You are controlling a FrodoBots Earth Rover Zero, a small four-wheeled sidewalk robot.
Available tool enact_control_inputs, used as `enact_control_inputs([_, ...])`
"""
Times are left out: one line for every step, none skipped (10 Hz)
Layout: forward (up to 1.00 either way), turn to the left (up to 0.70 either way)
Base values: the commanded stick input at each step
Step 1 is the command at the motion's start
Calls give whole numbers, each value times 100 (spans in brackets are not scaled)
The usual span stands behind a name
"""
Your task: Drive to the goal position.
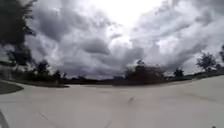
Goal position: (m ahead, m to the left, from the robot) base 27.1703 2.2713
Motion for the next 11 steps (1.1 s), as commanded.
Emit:
enact_control_inputs([85,0])
enact_control_inputs([85,0])
enact_control_inputs([85,0])
enact_control_inputs([85,0])
enact_control_inputs([85,14])
enact_control_inputs([85,34])
enact_control_inputs([85,34])
enact_control_inputs([85,24])
enact_control_inputs([85,3])
enact_control_inputs([85,0])
enact_control_inputs([85,0])
